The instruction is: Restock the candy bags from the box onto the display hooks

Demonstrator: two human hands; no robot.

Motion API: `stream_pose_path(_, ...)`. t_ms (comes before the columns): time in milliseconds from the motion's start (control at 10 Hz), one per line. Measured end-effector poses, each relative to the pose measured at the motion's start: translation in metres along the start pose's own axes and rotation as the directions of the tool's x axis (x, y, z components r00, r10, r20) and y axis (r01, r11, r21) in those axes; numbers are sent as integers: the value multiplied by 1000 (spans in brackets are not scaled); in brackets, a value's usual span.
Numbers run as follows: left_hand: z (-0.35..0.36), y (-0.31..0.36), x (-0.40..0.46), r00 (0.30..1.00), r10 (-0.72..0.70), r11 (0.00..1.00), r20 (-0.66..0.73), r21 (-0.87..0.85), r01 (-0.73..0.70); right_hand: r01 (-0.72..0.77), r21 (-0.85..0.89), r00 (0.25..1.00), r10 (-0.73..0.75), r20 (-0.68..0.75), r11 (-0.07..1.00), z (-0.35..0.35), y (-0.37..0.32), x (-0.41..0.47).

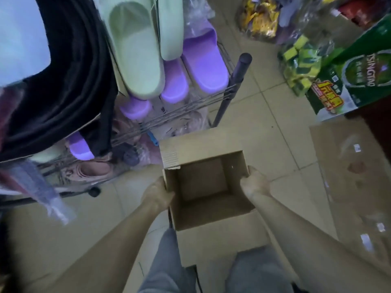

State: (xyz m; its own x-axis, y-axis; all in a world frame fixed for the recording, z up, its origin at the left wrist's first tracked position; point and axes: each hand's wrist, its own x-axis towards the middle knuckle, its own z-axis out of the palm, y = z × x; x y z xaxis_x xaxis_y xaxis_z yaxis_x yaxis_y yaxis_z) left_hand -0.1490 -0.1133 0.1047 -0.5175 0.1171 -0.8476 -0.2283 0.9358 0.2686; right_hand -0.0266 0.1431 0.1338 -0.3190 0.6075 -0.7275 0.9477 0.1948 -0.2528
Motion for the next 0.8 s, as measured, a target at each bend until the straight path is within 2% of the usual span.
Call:
stream_pose_path(200,58,2,83,996,-88,988,-17,-126,86,127,-112,986,-113,120,986,37,5,128)
stream_pose_path(400,106,4,154,987,-151,980,-51,-138,143,170,-171,972,-136,191,970,92,19,224)
stream_pose_path(600,137,-7,203,960,-226,957,-163,-219,188,161,-158,953,-112,283,974,128,31,267)
stream_pose_path(700,132,-11,213,957,-236,957,-168,-210,200,213,-138,938,-163,306,967,132,25,266)
stream_pose_path(800,118,-15,202,964,-243,952,-106,-219,216,245,-164,926,-180,333,956,115,17,255)
